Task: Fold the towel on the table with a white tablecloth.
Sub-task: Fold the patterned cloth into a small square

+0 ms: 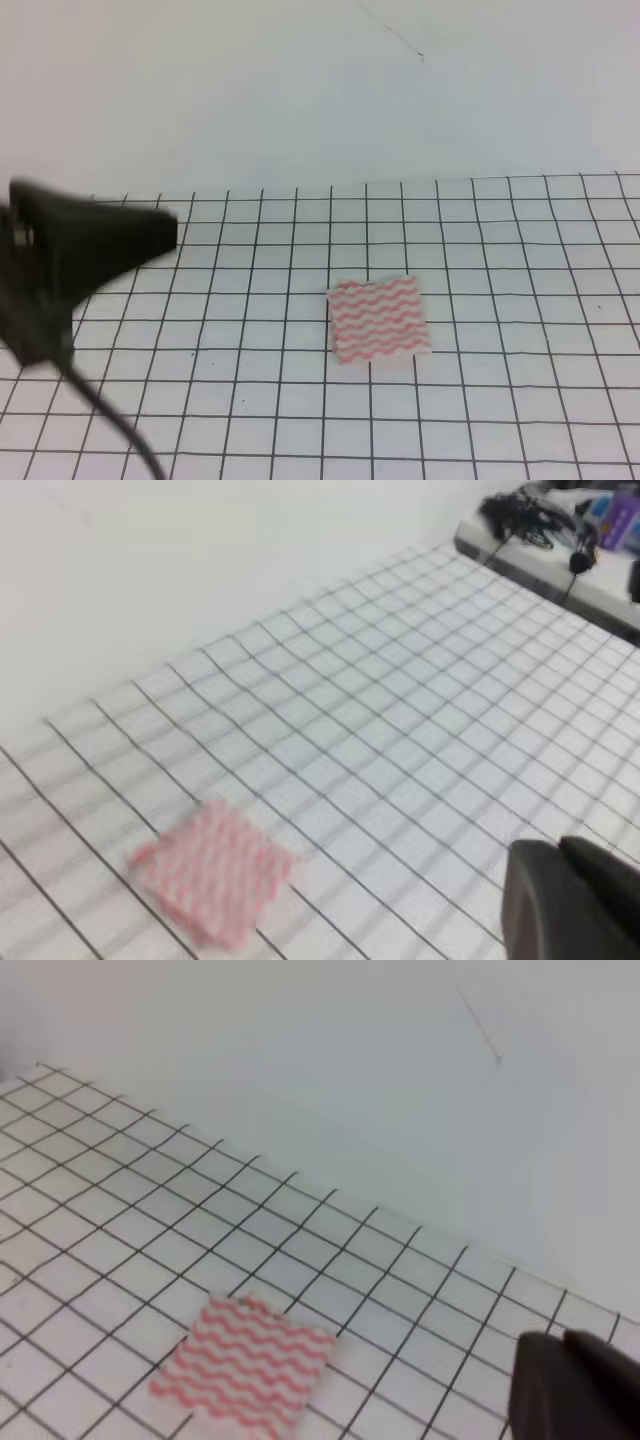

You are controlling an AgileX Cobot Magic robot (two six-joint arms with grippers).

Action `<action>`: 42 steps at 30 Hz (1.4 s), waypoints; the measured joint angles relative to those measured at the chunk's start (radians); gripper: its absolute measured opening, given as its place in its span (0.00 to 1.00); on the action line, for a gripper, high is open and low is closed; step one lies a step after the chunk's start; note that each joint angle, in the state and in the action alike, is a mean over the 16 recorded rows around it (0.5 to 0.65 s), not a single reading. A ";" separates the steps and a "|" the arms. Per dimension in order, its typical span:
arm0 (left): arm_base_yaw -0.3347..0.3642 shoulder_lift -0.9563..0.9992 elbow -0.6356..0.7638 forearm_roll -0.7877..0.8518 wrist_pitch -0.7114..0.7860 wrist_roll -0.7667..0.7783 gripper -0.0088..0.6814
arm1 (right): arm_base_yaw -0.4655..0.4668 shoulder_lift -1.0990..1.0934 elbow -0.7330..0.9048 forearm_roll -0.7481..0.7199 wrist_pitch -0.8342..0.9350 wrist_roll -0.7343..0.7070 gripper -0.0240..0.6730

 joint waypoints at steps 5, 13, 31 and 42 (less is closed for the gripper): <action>0.000 -0.107 0.149 -0.038 -0.034 0.027 0.01 | 0.000 -0.158 0.168 0.002 -0.038 0.000 0.03; 0.000 -0.204 0.270 -0.128 -0.040 0.065 0.01 | 0.000 -0.283 0.298 0.002 -0.040 0.000 0.03; 0.000 -0.233 0.277 -0.197 -0.037 0.095 0.01 | 0.000 -0.298 0.348 0.002 0.045 0.000 0.03; 0.003 -0.262 0.278 -0.206 -0.075 0.106 0.01 | 0.000 -0.298 0.348 0.002 0.053 0.000 0.03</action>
